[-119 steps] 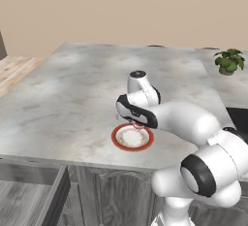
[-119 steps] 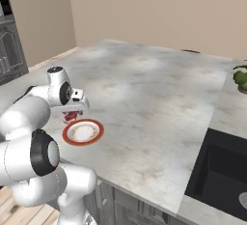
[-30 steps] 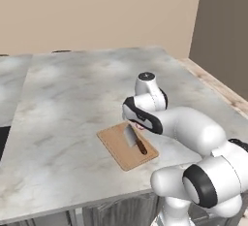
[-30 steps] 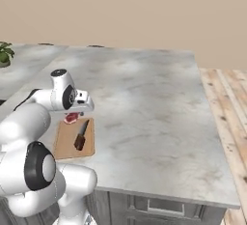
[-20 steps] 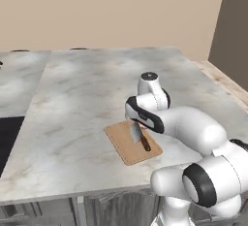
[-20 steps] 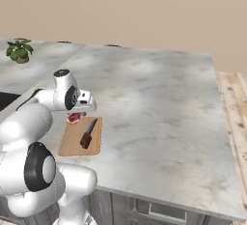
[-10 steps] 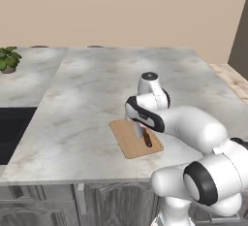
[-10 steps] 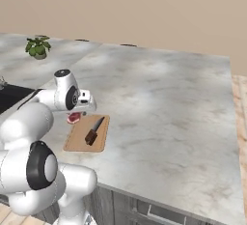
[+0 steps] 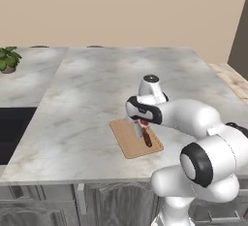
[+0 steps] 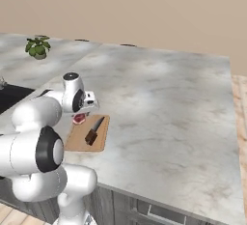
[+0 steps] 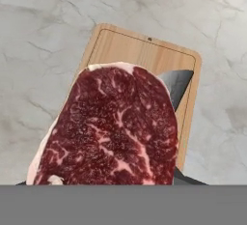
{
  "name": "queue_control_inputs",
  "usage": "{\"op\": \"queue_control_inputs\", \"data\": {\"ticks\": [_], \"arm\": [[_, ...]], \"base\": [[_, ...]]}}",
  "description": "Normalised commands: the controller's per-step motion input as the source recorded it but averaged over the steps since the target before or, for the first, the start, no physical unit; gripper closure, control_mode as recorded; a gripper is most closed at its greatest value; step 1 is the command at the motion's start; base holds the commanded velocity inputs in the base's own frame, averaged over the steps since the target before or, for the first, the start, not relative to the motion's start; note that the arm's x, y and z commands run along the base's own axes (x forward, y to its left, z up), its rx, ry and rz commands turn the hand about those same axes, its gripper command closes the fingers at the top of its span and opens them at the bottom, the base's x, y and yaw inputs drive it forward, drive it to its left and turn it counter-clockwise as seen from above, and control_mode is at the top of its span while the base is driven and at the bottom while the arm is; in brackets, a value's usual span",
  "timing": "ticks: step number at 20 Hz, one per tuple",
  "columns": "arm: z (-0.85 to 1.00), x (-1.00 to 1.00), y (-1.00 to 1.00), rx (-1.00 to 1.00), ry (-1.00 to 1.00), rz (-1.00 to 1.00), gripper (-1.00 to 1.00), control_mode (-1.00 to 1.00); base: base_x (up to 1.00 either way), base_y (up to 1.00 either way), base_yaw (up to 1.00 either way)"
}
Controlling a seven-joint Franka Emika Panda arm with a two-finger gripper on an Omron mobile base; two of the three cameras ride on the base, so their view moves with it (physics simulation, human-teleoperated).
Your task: Pick up the knife from the drawer and place it on the cutting board. Then place the meat from the plate to the cutting board.
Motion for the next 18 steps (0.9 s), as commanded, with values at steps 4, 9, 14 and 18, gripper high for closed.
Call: {"op": "queue_control_inputs", "data": {"ticks": [4, 9, 14, 18], "arm": [[-0.24, 0.24, 0.21, 0.0, 0.08, -0.07, 1.0, -1.0], [-0.24, 0.15, 0.27, 0.0, 0.09, -0.14, 1.0, -1.0], [-0.24, 0.08, 0.11, 0.0, 0.06, -0.13, 1.0, -1.0], [-0.27, 0.06, 0.0, 0.0, 0.06, -0.1, 1.0, -1.0]], "base": [[0.0, 0.0, 0.0], [0.0, 0.0, 0.0], [0.0, 0.0, 0.0], [0.0, 0.0, 0.0]]}}
